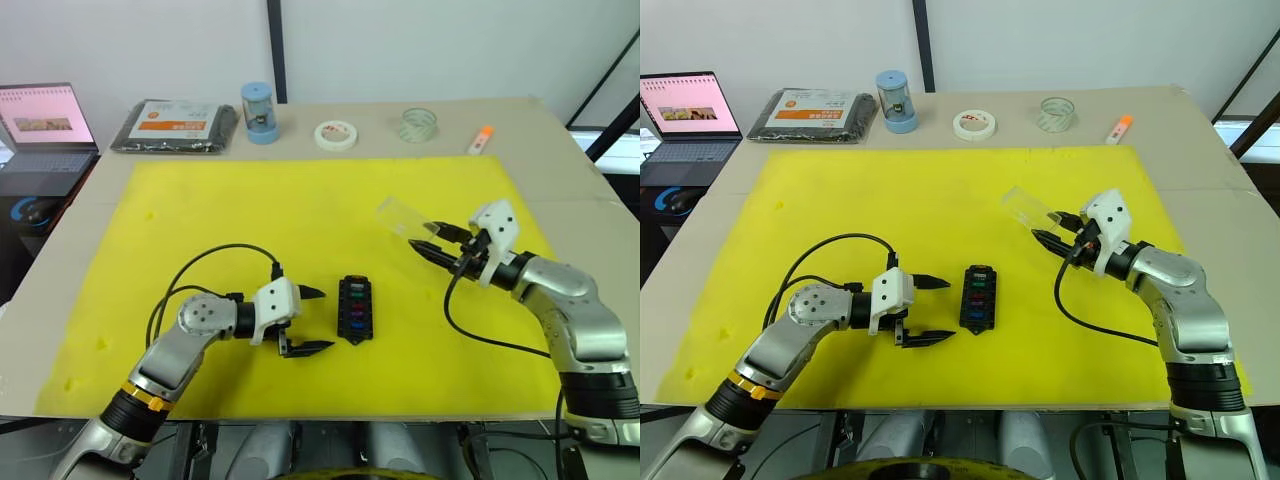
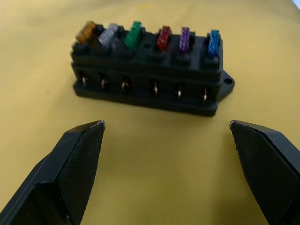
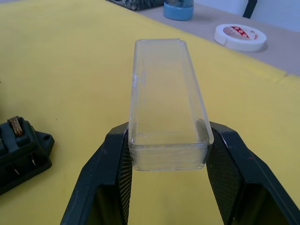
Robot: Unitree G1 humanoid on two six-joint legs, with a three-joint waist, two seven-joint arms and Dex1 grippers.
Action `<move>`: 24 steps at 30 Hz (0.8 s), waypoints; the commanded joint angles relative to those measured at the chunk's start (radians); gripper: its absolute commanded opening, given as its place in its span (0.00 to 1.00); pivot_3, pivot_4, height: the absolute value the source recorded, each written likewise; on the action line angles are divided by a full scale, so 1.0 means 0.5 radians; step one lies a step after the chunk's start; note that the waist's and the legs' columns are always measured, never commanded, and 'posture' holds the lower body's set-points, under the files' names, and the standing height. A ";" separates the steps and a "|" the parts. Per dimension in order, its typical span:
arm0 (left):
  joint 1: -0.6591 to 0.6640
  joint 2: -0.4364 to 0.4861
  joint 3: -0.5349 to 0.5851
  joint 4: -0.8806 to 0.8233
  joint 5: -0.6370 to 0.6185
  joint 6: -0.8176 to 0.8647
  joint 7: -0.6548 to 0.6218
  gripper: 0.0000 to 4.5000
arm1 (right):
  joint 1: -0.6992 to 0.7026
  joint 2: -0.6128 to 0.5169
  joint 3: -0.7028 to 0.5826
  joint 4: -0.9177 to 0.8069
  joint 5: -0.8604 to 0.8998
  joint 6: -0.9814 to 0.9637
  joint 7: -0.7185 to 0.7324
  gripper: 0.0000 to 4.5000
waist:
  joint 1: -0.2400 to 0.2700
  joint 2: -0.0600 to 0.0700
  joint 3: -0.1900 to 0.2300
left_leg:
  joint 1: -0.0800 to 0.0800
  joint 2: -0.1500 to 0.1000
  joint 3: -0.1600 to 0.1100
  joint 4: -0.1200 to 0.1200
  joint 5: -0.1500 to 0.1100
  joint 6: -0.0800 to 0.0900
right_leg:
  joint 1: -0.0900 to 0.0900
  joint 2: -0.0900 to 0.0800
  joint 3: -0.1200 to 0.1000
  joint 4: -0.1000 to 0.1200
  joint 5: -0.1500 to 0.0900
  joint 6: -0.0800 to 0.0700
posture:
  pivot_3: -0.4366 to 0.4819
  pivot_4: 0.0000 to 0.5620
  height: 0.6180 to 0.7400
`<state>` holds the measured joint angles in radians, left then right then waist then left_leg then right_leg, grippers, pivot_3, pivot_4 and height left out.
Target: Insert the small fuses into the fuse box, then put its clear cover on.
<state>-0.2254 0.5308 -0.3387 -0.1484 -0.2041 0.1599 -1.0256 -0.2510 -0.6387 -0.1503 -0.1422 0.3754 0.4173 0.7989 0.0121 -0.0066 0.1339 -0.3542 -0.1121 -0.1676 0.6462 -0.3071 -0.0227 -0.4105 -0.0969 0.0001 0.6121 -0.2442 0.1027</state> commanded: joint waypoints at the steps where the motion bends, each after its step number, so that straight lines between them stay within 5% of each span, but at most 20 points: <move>1: -0.045 -0.001 -0.040 0.006 0.016 -0.066 -0.082 1.00 | -0.050 -0.030 -0.067 -0.081 0.040 0.025 -0.034 0.41 | 0.000 0.000 0.000 | 0.000 0.000 0.000 0.000 0.000 0.000 | 0.000 0.000 0.000 0.000 0.000 0.000 | 0.48 0.27 1.00; 10: -0.132 -0.164 -0.015 0.104 0.060 -0.030 0.057 1.00 | -0.028 -0.039 -0.079 -0.106 0.041 0.046 -0.040 0.41 | -0.001 0.000 0.000 | 0.000 0.000 0.000 0.000 0.000 0.000 | 0.000 0.000 0.000 0.000 0.000 0.000 | 0.48 0.27 1.00; 24: -0.330 -0.076 0.248 0.481 0.228 -0.214 0.346 1.00 | -0.119 -0.057 -0.069 -0.080 0.028 0.032 -0.031 0.41 | 0.001 0.000 0.000 | 0.001 0.001 0.000 0.000 0.000 0.000 | 0.000 0.001 -0.001 0.000 0.000 0.000 | 0.48 0.27 1.00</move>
<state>-0.3725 0.4930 -0.2488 0.0783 -0.1105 0.0813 -0.8916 -0.2864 -0.6562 -0.1657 -0.1554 0.3767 0.4511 0.7834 0.0125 -0.0068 0.1338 -0.3541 -0.1119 -0.1677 0.6464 -0.3071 -0.0227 -0.4106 -0.0966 -0.0003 0.6123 -0.2442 0.1028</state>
